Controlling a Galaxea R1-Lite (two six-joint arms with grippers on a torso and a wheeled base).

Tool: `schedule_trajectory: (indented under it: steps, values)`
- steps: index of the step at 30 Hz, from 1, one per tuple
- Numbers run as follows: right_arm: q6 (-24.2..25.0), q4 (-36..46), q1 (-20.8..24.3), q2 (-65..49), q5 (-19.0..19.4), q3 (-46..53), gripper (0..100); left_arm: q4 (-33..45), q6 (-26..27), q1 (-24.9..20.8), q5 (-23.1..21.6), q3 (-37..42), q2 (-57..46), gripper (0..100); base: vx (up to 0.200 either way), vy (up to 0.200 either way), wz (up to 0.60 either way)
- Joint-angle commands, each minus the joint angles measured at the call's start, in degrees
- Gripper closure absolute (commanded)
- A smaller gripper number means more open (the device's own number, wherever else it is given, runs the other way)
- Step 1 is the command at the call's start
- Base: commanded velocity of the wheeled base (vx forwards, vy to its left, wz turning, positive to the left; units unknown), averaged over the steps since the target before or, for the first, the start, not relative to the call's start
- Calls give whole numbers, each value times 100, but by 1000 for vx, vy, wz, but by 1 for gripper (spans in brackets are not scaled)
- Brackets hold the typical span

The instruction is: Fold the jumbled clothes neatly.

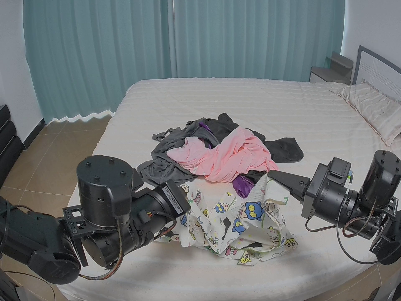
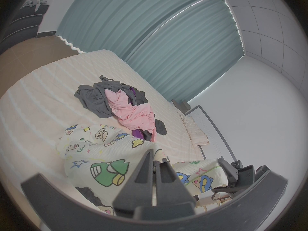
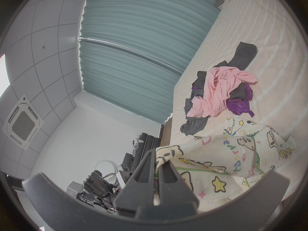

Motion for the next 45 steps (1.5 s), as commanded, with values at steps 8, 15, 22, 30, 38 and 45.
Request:
schedule_trajectory:
  steps: [8, 15, 22, 30, 38, 45]
  values:
    - [-2, -88, -54, 60, -1, 18, 100, -12, -363, -18, -5, -49, -117, 100, 0, 0, 0]
    - [6, -97, -194, 69, -10, -35, 100, -12, -380, -18, -32, -172, -55, 100, 0, -171, 0]
    - [-2, -106, -256, 104, -10, -44, 100, -12, -389, -26, -40, -172, 15, 100, 0, -200, 0]
    - [-11, -475, -370, 113, -27, -26, 100, -21, -389, -26, -49, -172, -2, 100, 0, -200, 0]
    - [-11, -475, -405, 113, -36, -26, 100, -21, -389, -26, -49, -181, -20, 100, 0, -200, 0]
    - [-20, -484, -458, 104, -36, -35, 100, -267, -389, -26, -32, -163, -20, 100, 0, -200, 0]
